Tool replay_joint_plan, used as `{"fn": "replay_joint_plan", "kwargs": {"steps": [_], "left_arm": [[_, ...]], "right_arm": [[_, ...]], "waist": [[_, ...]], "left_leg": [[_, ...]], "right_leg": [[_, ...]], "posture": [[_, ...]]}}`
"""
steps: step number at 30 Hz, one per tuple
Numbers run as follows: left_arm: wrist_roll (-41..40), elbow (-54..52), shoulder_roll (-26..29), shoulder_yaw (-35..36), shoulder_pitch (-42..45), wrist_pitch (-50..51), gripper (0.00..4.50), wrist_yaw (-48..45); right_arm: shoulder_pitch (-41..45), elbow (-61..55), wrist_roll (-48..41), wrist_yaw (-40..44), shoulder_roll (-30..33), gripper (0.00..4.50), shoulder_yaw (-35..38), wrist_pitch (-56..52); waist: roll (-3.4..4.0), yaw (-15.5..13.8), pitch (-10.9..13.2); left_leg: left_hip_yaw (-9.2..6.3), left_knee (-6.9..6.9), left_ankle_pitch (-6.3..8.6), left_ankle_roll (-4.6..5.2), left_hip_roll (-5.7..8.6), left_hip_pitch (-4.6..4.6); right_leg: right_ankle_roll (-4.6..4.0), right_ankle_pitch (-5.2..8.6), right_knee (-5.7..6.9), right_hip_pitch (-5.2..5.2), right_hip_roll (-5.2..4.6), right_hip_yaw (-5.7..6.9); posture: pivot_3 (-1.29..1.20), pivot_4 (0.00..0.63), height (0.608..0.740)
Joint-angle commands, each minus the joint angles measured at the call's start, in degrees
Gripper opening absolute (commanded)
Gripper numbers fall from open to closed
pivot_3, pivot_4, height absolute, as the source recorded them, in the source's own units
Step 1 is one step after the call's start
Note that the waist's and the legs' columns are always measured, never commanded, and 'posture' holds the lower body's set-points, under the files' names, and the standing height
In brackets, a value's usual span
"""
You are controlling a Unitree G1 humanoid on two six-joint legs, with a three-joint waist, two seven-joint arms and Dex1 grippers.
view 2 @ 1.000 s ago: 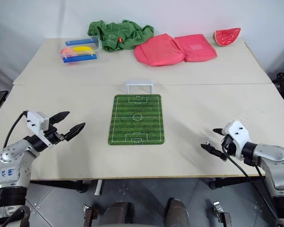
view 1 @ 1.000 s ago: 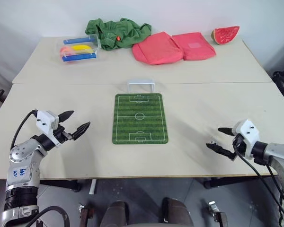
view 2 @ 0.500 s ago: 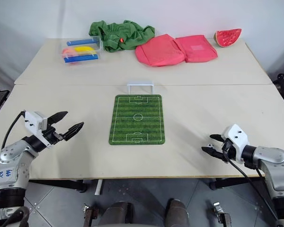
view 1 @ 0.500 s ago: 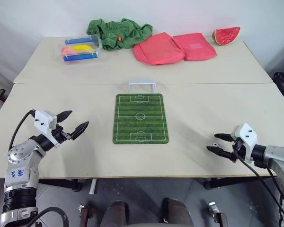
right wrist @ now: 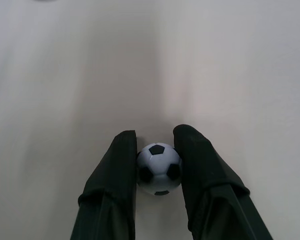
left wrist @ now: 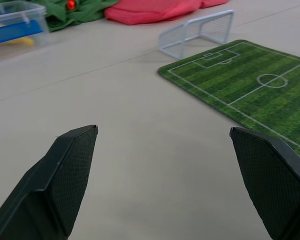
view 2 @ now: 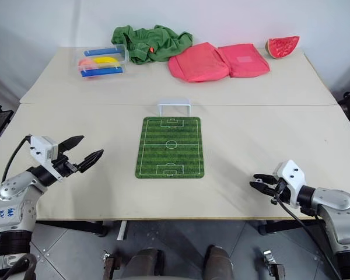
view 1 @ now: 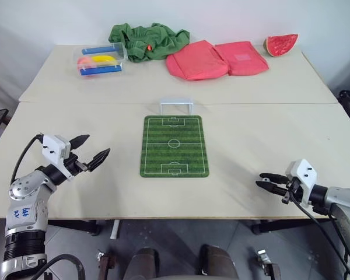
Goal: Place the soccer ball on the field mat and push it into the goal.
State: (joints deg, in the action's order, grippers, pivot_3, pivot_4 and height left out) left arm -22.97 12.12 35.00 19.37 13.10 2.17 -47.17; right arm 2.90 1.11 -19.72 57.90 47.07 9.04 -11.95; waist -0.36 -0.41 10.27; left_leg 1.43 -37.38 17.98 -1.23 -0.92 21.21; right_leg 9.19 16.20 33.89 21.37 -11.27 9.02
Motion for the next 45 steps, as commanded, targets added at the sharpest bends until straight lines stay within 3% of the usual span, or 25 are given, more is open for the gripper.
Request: {"fn": "replay_joint_plan", "kwargs": {"steps": [1,6,14,24,45], "left_arm": [[-5.82,-0.87,-0.54,2.07,0.02,-3.64,4.5,-7.31],[-6.24,3.6,2.21,1.71,-0.06,-3.21,4.5,-13.56],[-8.77,6.47,5.24,0.36,-3.87,-2.66,4.5,-30.03],[-11.74,3.85,2.52,4.89,-8.21,-9.01,4.5,-33.05],[-12.63,0.21,0.88,4.03,-8.8,-8.91,4.5,-29.41]], "right_arm": [[5.38,-9.33,-2.77,-0.75,0.36,0.86,-1.91,-6.77],[18.3,-13.54,-2.6,0.24,-1.99,0.86,-11.95,-17.17],[37.95,1.51,6.83,5.73,-17.92,0.86,-30.02,-8.68],[45.54,16.79,11.56,8.75,-28.45,0.86,-33.46,-1.01],[47.18,30.92,16.99,10.71,-33.07,0.86,-32.23,7.27]], "waist": [[0.03,0.61,0.01],[0.03,0.87,0.02],[0.03,0.68,0.03],[0.02,2.21,0.03],[0.03,2.38,0.03]], "left_leg": [[0.02,0.0,0.0,0.0,0.0,0.02],[0.05,0.02,0.01,-0.06,-0.11,-0.04],[0.07,0.05,0.05,-0.07,-0.1,0.08],[0.06,0.05,0.09,-0.07,-0.12,0.06],[0.08,0.02,0.1,-0.09,-0.14,0.01]], "right_leg": [[0.0,0.0,0.01,0.04,0.0,-0.03],[-0.04,-0.01,0.08,0.08,0.09,-0.04],[-0.04,-0.01,0.05,0.21,0.1,-0.02],[-0.04,-0.01,0.09,0.21,0.12,0.0],[-0.04,-0.01,0.15,0.21,0.13,-0.04]], "posture": [[0.0,0.15,0.74],[0.0,0.15,0.74],[0.0,0.15,0.74],[0.0,0.15,0.74],[0.0,0.15,0.74]]}}
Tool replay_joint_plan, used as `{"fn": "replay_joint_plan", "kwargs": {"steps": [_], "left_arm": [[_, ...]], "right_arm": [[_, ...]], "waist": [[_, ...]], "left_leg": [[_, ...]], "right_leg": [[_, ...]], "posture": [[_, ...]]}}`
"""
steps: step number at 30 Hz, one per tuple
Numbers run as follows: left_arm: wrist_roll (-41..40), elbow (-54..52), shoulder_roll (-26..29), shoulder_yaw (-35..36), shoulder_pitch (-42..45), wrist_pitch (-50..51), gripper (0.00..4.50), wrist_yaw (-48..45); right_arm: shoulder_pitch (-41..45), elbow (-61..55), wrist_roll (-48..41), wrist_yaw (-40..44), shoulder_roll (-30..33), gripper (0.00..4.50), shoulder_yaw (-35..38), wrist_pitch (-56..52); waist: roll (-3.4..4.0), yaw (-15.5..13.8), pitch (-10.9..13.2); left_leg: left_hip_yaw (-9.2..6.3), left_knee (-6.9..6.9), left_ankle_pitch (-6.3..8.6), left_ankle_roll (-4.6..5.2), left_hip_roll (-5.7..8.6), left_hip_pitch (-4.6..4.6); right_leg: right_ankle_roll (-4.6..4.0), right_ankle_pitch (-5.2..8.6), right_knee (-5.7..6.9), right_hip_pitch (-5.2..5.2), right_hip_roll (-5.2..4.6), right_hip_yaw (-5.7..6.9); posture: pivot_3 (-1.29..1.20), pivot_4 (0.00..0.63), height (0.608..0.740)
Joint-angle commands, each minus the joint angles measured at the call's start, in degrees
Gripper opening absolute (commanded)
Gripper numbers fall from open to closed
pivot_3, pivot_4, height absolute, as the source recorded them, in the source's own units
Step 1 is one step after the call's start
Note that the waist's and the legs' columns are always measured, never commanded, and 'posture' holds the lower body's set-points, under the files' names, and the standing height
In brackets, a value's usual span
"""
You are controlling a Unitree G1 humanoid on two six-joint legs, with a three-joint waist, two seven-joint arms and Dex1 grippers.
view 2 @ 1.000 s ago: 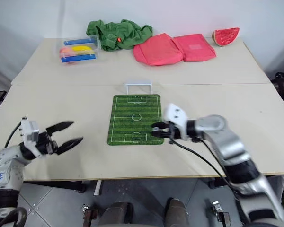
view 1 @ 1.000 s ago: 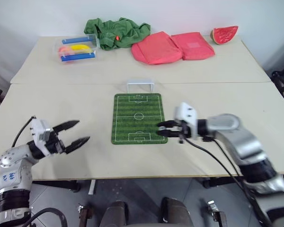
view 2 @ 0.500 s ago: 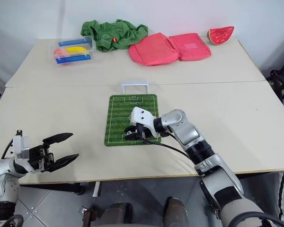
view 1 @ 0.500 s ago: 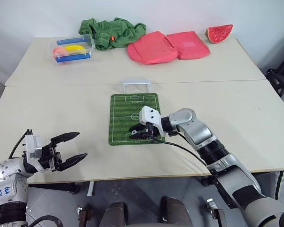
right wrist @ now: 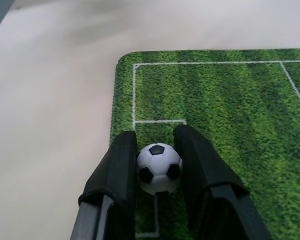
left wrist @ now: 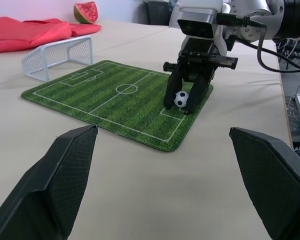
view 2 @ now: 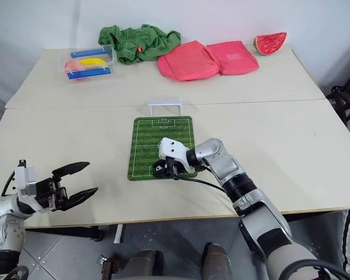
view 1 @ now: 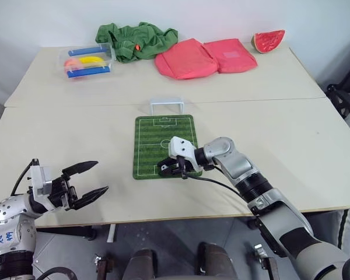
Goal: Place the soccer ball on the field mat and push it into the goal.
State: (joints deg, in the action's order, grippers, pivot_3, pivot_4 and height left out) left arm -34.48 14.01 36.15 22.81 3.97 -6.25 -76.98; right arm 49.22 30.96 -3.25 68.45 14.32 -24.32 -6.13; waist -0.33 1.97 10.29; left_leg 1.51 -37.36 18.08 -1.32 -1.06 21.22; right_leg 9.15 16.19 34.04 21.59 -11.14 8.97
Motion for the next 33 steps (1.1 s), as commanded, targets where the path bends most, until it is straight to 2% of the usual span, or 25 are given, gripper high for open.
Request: {"fn": "replay_joint_plan", "kwargs": {"steps": [1,10,12,15,26,33], "left_arm": [[-1.12,-1.78,-0.3,0.57,0.44,-0.46,4.5,0.5],[-1.08,-1.64,-0.21,0.3,1.21,-0.43,4.5,0.61],[-1.1,-1.43,-0.04,0.35,1.4,-0.4,4.5,0.49],[-1.03,-1.12,0.11,0.48,1.7,-0.52,4.5,0.47],[-0.91,-1.27,-0.41,0.15,2.08,-0.7,4.5,0.64],[-0.66,0.2,-0.46,-0.57,4.1,-0.76,4.5,0.37]], "right_arm": [[1.08,1.53,0.48,0.19,-0.27,0.86,1.38,1.72],[1.79,4.6,0.6,0.57,-0.58,0.86,2.01,3.89],[1.49,4.23,0.46,0.9,-0.57,1.57,1.97,3.7],[0.94,3.02,0.24,1.49,-0.45,2.34,2.05,3.35],[0.49,0.36,-0.21,2.11,-0.36,2.34,2.46,2.65],[4.61,-9.63,-5.81,2.93,-0.01,2.34,7.13,-4.59]], "waist": [[0.0,0.01,0.0],[0.0,0.03,0.0],[0.0,0.03,0.0],[0.0,0.03,0.0],[0.0,0.03,0.0],[0.02,-0.01,0.02]], "left_leg": [[0.0,0.0,0.0,0.0,0.0,0.0],[0.01,0.0,0.0,0.0,0.0,-0.01],[0.01,-0.01,0.0,0.0,0.0,-0.01],[0.01,0.0,0.0,0.0,0.0,-0.01],[0.01,0.01,0.0,0.0,0.0,-0.01],[0.01,-0.01,0.0,0.0,0.0,0.01]], "right_leg": [[0.0,0.0,0.0,0.0,0.0,0.0],[0.0,0.0,0.02,0.0,0.0,0.0],[0.0,0.0,0.02,0.0,0.0,-0.01],[0.0,0.0,0.02,0.0,0.0,-0.01],[0.0,0.0,0.01,0.0,0.0,0.0],[0.0,0.0,0.01,0.01,0.0,-0.01]], "posture": [[0.0,0.15,0.74],[0.0,0.15,0.74],[0.0,0.15,0.74],[0.0,0.15,0.74],[0.0,0.15,0.74],[0.0,0.15,0.74]]}}
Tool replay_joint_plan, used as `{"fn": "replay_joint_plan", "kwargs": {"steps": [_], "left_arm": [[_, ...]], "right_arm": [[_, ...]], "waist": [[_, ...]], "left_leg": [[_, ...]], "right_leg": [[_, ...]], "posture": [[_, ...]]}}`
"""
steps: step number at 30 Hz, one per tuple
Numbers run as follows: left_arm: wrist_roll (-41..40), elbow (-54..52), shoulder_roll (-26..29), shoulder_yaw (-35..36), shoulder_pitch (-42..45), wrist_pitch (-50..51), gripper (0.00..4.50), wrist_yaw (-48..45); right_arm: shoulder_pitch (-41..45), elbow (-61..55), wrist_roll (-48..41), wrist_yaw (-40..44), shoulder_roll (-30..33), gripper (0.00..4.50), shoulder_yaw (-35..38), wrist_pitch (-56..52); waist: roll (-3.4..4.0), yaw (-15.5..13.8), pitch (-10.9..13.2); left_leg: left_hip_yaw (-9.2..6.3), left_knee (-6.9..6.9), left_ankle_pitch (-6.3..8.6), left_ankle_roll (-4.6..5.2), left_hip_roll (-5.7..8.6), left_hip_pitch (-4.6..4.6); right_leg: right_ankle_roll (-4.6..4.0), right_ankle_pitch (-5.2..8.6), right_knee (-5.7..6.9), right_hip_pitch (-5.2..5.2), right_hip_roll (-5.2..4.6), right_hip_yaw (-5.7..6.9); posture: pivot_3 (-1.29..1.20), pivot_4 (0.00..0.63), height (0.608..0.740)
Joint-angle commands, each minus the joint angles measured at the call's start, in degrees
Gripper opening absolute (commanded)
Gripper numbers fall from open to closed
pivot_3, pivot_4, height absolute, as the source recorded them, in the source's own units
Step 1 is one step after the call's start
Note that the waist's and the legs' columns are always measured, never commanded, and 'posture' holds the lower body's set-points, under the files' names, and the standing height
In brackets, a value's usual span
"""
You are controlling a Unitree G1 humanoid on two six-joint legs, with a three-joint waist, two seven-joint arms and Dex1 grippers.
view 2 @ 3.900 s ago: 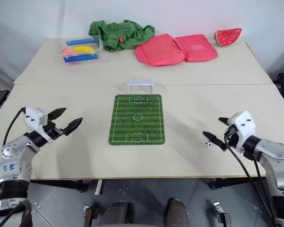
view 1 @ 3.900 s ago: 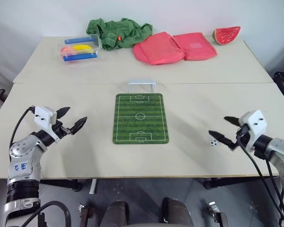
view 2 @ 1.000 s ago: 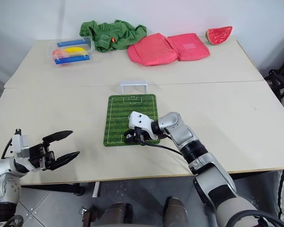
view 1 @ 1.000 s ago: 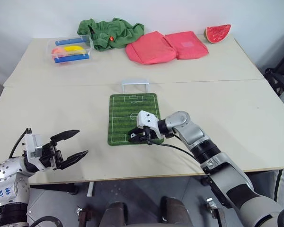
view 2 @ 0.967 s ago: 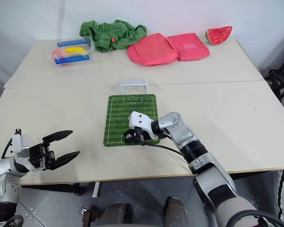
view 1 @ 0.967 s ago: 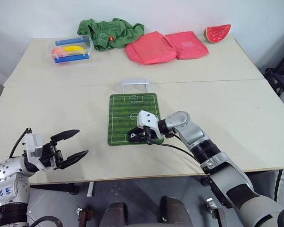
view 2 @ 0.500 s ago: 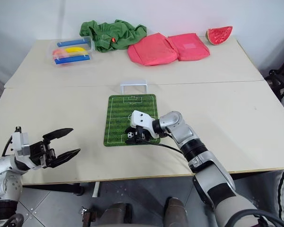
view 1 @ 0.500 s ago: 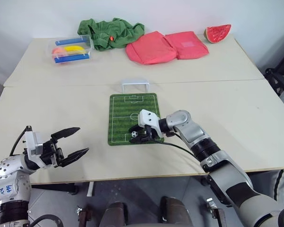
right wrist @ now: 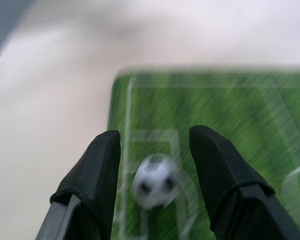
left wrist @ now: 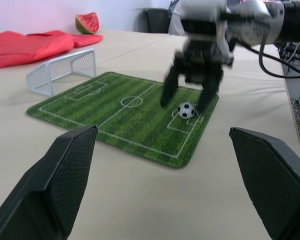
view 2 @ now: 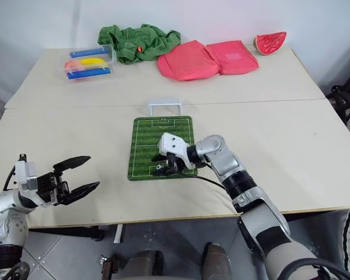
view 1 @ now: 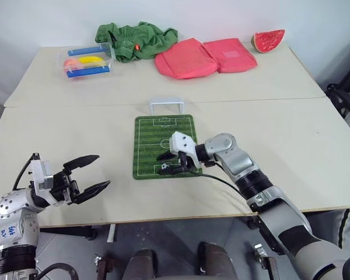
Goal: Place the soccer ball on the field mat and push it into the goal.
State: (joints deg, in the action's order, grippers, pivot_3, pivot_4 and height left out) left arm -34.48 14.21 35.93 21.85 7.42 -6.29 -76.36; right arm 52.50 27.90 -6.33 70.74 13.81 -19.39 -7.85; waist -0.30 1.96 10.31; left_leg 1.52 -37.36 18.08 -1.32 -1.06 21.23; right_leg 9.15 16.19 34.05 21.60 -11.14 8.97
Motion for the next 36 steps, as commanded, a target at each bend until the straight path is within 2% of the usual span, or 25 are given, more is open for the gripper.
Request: {"fn": "replay_joint_plan", "kwargs": {"steps": [1,5,6,7,10,12,20,27,36], "left_arm": [[-0.64,0.27,-0.2,0.35,0.89,-0.77,4.5,-0.27],[-0.54,1.21,-0.05,0.2,1.6,-0.88,4.5,-0.56],[-0.52,1.37,-0.04,0.16,1.7,-0.91,4.5,-0.62],[-0.5,1.58,0.0,0.14,1.83,-0.94,4.5,-0.68],[-0.67,1.87,-0.01,-0.26,1.91,-0.73,4.5,-1.44],[-0.68,2.23,0.13,-0.48,2.07,-0.44,4.5,-2.03],[-0.58,2.21,0.31,-0.6,2.61,-0.06,4.5,-2.33],[-1.03,0.36,0.84,0.07,1.37,0.78,4.5,-2.0],[-0.98,-0.26,1.1,0.74,0.84,1.16,4.5,-1.59]], "right_arm": [[0.97,-8.85,-3.11,0.76,1.07,2.34,2.34,-4.35],[-2.05,-16.38,-3.71,0.45,3.55,2.34,2.59,-7.79],[-3.14,-18.18,-3.73,0.25,4.25,1.95,2.63,-8.27],[-3.76,-19.27,-3.77,0.03,4.67,1.74,2.61,-8.65],[-12.04,-27.28,-3.63,1.05,9.07,0.72,0.67,-10.86],[-14.9,-28.39,-2.53,0.35,10.19,0.03,-0.3,-10.79],[-15.9,-24.08,-0.99,-2.04,8.19,0.03,-2.73,-9.23],[-10.59,-13.87,-1.0,-3.52,2.22,0.03,-1.94,-6.17],[-4.96,1.17,1.92,-7.83,-1.67,0.03,-0.49,0.64]], "waist": [[0.0,-0.01,0.0],[0.0,-0.11,0.0],[-0.01,-0.23,0.0],[-0.01,-0.34,0.0],[-0.03,-0.5,-0.02],[-0.03,-0.41,-0.02],[-0.01,0.2,-0.01],[-0.01,-0.01,-0.01],[-0.01,0.0,-0.01]], "left_leg": [[0.0,0.01,0.0,0.0,0.0,0.0],[-0.01,0.06,0.01,-0.02,0.0,-0.01],[-0.01,0.07,0.02,-0.02,0.0,-0.01],[-0.01,0.07,0.02,-0.02,0.0,-0.01],[-0.01,0.06,0.02,-0.02,0.01,0.03],[-0.01,0.06,0.04,0.0,0.01,0.03],[0.13,0.02,0.04,0.0,-0.06,-0.07],[0.12,0.01,0.04,0.0,-0.06,-0.05],[0.12,0.0,0.04,-0.01,-0.06,-0.05]], "right_leg": [[0.0,0.0,0.0,0.0,0.0,0.0],[0.0,0.0,-0.02,0.0,0.0,0.02],[0.0,0.0,-0.03,0.0,0.0,0.03],[0.0,0.0,-0.03,0.0,0.0,0.04],[0.0,0.0,-0.06,0.0,0.0,0.05],[0.0,0.0,-0.08,0.0,0.0,0.05],[0.0,0.0,0.0,0.01,0.02,-0.03],[0.0,0.0,-0.01,0.02,0.03,-0.02],[0.0,0.0,-0.01,0.02,0.03,-0.02]], "posture": [[0.0,0.15,0.74],[0.0,0.15,0.74],[0.0,0.15,0.74],[0.0,0.15,0.74],[0.0,0.15,0.74],[0.0,0.15,0.74],[0.0,0.15,0.74],[0.0,0.15,0.74],[0.0,0.15,0.74]]}}
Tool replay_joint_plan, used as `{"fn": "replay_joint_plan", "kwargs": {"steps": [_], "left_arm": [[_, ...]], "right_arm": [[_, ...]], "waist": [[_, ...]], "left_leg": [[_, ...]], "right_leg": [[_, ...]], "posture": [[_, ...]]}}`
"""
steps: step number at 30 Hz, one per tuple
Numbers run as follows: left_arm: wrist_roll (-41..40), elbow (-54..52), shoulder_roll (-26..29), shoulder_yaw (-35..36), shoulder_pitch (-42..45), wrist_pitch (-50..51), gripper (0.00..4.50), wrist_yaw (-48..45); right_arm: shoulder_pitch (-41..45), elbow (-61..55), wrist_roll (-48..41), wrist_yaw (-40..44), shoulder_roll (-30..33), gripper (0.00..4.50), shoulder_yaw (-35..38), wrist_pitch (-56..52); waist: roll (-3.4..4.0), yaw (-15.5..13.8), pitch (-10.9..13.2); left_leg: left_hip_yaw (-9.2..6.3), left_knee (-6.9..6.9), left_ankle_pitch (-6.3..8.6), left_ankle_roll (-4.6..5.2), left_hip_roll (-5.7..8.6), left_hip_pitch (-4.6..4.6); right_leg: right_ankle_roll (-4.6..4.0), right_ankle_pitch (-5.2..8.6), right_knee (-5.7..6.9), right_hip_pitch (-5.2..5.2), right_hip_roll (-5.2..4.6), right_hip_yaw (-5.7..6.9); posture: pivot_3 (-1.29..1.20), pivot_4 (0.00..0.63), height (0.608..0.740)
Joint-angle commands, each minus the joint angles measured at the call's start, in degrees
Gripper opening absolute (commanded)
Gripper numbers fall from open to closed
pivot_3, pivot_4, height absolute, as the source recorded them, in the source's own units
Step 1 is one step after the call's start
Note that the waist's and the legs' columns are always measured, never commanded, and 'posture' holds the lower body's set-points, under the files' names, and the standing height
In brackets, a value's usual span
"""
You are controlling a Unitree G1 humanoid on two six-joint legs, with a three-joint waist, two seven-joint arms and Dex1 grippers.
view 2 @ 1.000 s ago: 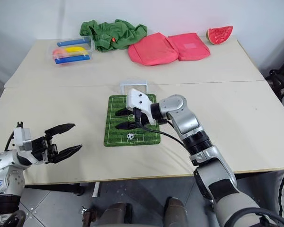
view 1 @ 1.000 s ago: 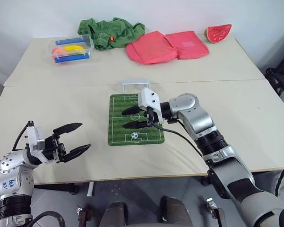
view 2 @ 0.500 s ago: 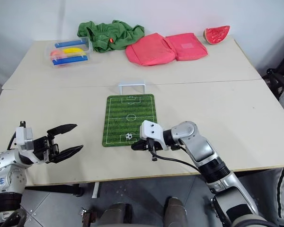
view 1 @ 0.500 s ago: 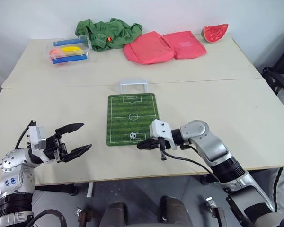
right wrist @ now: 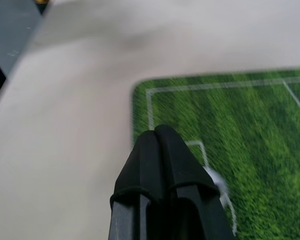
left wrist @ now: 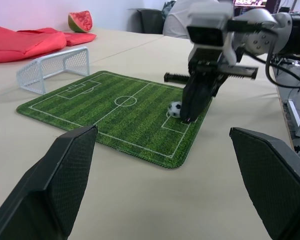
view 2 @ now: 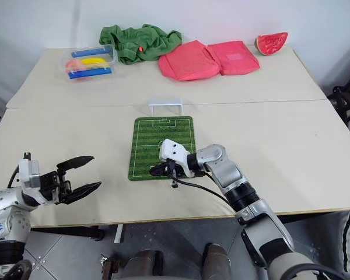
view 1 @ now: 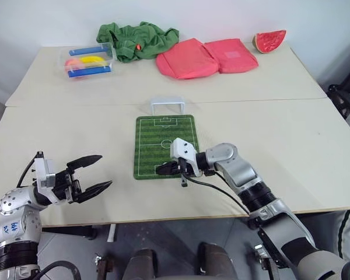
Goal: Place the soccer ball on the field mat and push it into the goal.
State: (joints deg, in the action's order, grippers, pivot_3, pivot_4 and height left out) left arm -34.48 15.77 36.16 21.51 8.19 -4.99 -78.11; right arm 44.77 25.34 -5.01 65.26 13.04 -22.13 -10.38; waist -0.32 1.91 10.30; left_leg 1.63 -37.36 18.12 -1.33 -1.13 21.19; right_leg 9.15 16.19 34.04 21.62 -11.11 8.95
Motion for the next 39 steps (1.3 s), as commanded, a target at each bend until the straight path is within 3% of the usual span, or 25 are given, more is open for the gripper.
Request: {"fn": "replay_joint_plan", "kwargs": {"steps": [1,9,13,20,23,27,30,34,35,39], "left_arm": [[-0.87,-1.51,0.94,1.06,0.36,-0.18,4.5,0.16],[0.63,2.82,1.18,0.01,5.77,-1.32,4.5,0.16],[1.39,4.62,0.88,-0.23,7.27,-1.5,4.5,0.64],[1.43,4.83,0.25,1.25,6.78,1.65,4.5,8.0],[1.97,4.41,-0.02,2.0,6.41,1.98,4.5,12.3],[1.9,4.48,-0.21,4.33,5.87,3.05,4.5,19.25],[3.22,4.23,0.75,4.85,2.98,3.77,4.5,22.02],[0.63,2.48,1.29,7.12,0.15,5.51,4.5,21.49],[0.41,2.2,1.62,7.86,-0.91,4.82,4.5,20.44],[-0.59,2.66,2.91,10.38,-3.5,5.17,4.5,18.72]], "right_arm": [[4.24,6.43,1.04,-3.68,-1.28,0.03,2.98,4.51],[23.45,30.25,1.27,-22.35,-2.37,0.03,14.59,17.54],[24.19,27.46,-0.42,-20.7,-0.4,0.03,18.13,17.35],[12.12,9.4,-4.26,-11.64,8.56,0.03,20.29,8.15],[6.13,1.65,-5.45,-3.29,14.68,0.6,17.58,0.14],[1.58,4.06,-5.75,-2.06,19.11,1.92,21.42,8.47],[-4.39,2.85,-7.66,8.38,25.19,2.91,21.16,9.44],[-6.75,6.71,-8.82,13.21,28.4,4.26,22.68,13.11],[-6.85,8.31,-8.79,13.59,28.98,4.49,23.24,14.08],[-6.38,13.46,-9.29,14.75,30.24,4.49,25.16,16.65]], "waist": [[0.01,0.09,0.0],[0.06,0.57,0.04],[0.05,1.2,0.04],[0.05,1.22,0.04],[0.05,0.96,0.04],[0.05,1.25,0.04],[0.05,1.06,0.04],[0.04,1.07,0.05],[0.04,1.09,0.05],[0.04,0.87,0.05]], "left_leg": [[0.0,0.0,0.0,0.0,0.0,0.0],[-0.01,0.06,-0.02,-0.03,-0.02,0.01],[-0.01,0.21,-0.01,-0.04,-0.02,0.01],[-0.01,0.27,0.02,-0.03,-0.01,0.06],[-0.01,0.22,0.03,-0.01,-0.01,0.07],[0.08,0.16,0.04,0.01,-0.03,0.04],[0.14,0.15,0.04,0.0,-0.04,-0.04],[0.15,0.16,0.07,0.02,-0.04,-0.02],[0.16,0.12,0.07,0.02,-0.05,-0.03],[0.19,-0.02,0.07,0.02,-0.07,-0.03]], "right_leg": [[0.0,0.0,0.01,0.0,0.0,0.0],[-0.01,0.0,0.03,0.05,0.02,-0.01],[-0.01,0.0,-0.06,0.06,0.03,0.04],[-0.01,0.0,-0.15,0.06,0.02,0.1],[-0.01,0.0,-0.16,0.05,0.02,0.09],[-0.01,0.0,-0.16,0.05,0.02,0.05],[-0.01,0.0,-0.13,0.03,0.02,0.0],[-0.01,0.0,-0.19,0.01,0.02,0.02],[-0.01,0.0,-0.17,0.01,0.02,0.01],[-0.01,0.0,-0.12,-0.01,0.02,-0.02]], "posture": [[0.0,0.15,0.74],[0.0,0.15,0.74],[0.0,0.15,0.74],[0.0,0.15,0.74],[0.0,0.15,0.74],[0.0,0.15,0.74],[0.0,0.15,0.74],[0.0,0.15,0.74],[0.0,0.15,0.74],[0.0,0.15,0.74]]}}
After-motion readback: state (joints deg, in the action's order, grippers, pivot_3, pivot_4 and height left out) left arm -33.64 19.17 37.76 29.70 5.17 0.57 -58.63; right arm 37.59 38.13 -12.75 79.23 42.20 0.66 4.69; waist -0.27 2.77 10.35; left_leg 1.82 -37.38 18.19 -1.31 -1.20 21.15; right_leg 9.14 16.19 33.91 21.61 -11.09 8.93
